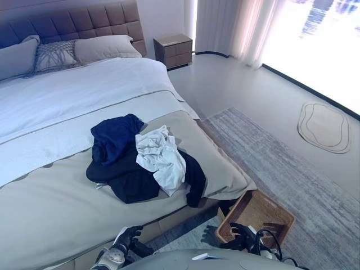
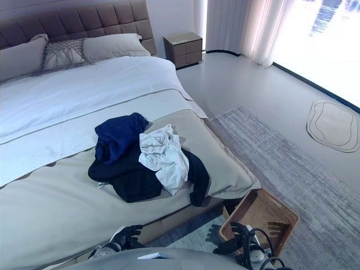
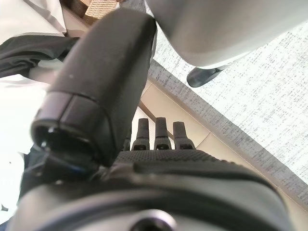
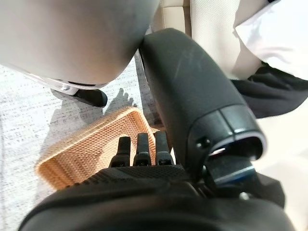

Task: Pick up the clothes from the bed and place them into the basket

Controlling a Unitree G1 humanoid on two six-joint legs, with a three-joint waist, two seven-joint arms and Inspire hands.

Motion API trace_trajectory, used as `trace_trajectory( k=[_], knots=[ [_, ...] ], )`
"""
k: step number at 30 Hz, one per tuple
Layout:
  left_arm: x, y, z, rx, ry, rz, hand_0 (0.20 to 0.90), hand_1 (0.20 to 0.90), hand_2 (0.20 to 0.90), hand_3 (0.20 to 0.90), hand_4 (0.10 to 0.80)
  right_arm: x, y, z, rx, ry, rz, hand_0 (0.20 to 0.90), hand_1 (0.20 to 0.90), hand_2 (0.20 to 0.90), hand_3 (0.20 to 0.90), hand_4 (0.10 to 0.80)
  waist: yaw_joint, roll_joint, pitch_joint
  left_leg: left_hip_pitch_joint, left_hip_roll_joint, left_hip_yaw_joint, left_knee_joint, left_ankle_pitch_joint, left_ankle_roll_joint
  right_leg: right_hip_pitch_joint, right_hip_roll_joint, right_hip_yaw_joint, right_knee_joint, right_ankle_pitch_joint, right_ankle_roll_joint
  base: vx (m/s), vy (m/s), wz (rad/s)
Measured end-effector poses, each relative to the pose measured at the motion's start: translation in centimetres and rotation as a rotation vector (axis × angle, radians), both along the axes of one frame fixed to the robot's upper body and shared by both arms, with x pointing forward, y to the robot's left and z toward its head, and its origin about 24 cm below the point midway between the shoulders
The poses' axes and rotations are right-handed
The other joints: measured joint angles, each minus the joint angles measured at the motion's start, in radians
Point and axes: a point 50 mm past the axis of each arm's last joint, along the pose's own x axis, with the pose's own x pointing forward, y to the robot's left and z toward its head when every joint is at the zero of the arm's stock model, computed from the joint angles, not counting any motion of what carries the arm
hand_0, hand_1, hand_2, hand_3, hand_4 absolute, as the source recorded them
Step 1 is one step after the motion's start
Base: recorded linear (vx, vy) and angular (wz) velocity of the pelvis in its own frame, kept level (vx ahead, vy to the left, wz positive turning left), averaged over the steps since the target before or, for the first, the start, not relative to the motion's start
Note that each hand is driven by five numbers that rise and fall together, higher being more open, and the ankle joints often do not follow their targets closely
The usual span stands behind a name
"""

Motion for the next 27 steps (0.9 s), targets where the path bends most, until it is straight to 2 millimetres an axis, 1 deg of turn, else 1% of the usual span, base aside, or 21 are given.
trace_trajectory(
  k=[6, 14, 21, 24, 26, 27],
  knots=[
    [-0.01, -0.15, -0.03, -0.01, 0.002, 0.003, 0.9, 0.9, 0.9, 0.9, 0.8, -0.01, -0.1, 0.0, 0.001, 0.005, 0.0, 0.9, 0.9, 0.9, 0.9, 0.8, 0.002, 0.005, 0.0, 0.001, 0.001, -0.008, -0.001, 0.001, -0.001, 0.006, 0.0, -0.01, 0.0, 0.0, 0.0, 0.01, -0.007, 0.04],
    [0.01, -0.22, -0.18, -0.017, 0.067, -0.005, 0.9, 0.9, 0.9, 0.9, 0.8, -0.09, -0.05, -0.09, 0.018, 0.032, 0.006, 0.9, 0.9, 0.9, 0.9, 0.8, 0.001, 0.004, 0.0, 0.004, 0.002, -0.009, -0.001, -0.001, 0.0, 0.012, 0.0, -0.012, 0.0, -0.004, 0.0, 0.001, -0.001, 0.01],
    [0.02, -0.16, -0.2, -0.01, 0.081, -0.002, 0.9, 0.9, 0.9, 0.9, 0.8, -0.08, 0.04, -0.21, 0.012, 0.064, -0.001, 0.9, 0.9, 0.9, 0.9, 0.8, 0.002, -0.001, -0.005, 0.003, 0.002, -0.009, -0.001, 0.0, 0.0, 0.012, 0.001, -0.012, 0.0, -0.002, -0.001, 0.0, 0.0, 0.0],
    [0.13, -0.02, -0.09, 0.028, 0.032, 0.006, 0.9, 0.9, 0.9, 0.9, 0.8, 0.0, 0.02, -0.21, -0.013, 0.063, -0.008, 0.9, 0.9, 0.9, 0.9, 0.8, 0.003, -0.003, -0.006, 0.003, 0.002, -0.009, -0.001, 0.0, 0.0, 0.012, 0.001, -0.013, 0.0, -0.001, 0.0, 0.0, 0.0, 0.0],
    [0.31, 0.0, 0.12, 0.098, -0.043, -0.013, 0.9, 0.9, 0.9, 0.9, 0.8, 0.08, 0.04, -0.18, -0.035, 0.055, -0.001, 0.9, 0.9, 0.9, 0.9, 0.8, 0.005, -0.005, -0.006, 0.003, 0.002, -0.011, -0.001, 0.0, 0.0, 0.013, 0.001, -0.014, 0.0, -0.001, -0.001, -0.002, -0.004, 0.02],
    [0.71, 0.04, 0.36, 0.151, -0.1, -0.035, 0.9, 0.9, 0.9, 0.9, 0.8, 0.18, 0.08, -0.15, -0.056, 0.049, 0.021, 0.9, 0.9, 0.9, 0.9, 0.8, 0.011, -0.006, -0.005, 0.0, 0.002, -0.015, -0.001, 0.001, 0.0, 0.012, 0.001, -0.017, 0.0, -0.001, -0.001, -0.022, -0.019, 0.08]
  ],
)
